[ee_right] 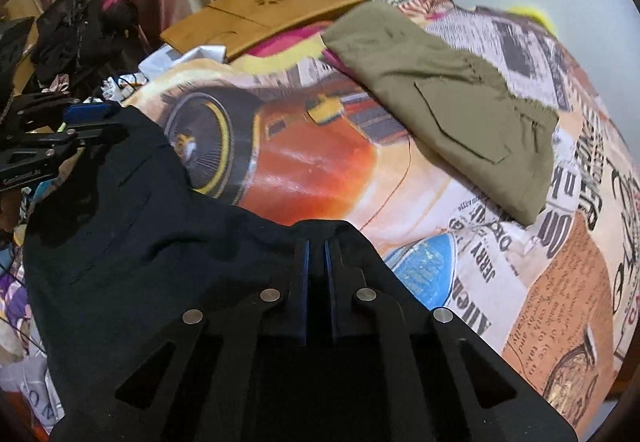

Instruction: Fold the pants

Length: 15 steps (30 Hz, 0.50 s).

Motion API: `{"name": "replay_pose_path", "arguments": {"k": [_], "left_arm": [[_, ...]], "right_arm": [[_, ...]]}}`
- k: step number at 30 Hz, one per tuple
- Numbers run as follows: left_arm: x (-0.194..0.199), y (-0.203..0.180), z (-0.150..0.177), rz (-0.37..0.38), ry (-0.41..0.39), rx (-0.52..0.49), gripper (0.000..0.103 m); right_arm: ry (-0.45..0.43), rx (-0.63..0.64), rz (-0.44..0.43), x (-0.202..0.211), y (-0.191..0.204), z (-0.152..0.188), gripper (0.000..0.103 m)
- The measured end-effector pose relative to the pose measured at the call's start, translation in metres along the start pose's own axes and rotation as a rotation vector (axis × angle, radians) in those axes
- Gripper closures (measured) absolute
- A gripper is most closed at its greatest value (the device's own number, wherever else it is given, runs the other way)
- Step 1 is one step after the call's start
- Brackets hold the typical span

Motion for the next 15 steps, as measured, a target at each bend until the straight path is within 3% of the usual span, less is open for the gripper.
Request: {"name": "replay_pose_path", "arguments": {"k": [7, 12, 15], "left_arm": [[-0.024, 0.0, -0.006, 0.088, 0.077, 0.03, 0.072], [-0.015, -0.007, -0.012, -0.005, 0.016, -0.018, 0.084], [0.0, -0.009, -0.015, -0.071, -0.06, -0.039, 0.087]], "right_arm": [[-0.007, 0.004, -0.006, -0.006, -0.003, -0.003, 0.097], [-0.063, 0.011, 0.032, 0.002, -0.008, -0.009, 0.1], [-0.08, 0.009, 0.046, 0.007, -0.013, -0.014, 0.101]]}}
Point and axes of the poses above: each gripper's, at about its wrist camera, not at the fingertips, and x roughly against the way its jaws point, y to its left, z to its underside, the point moved 5 cm from there along -x, roughly the way its jaws point, and after that the axes turned 14 degrees about -z, right-handed, at the moved point
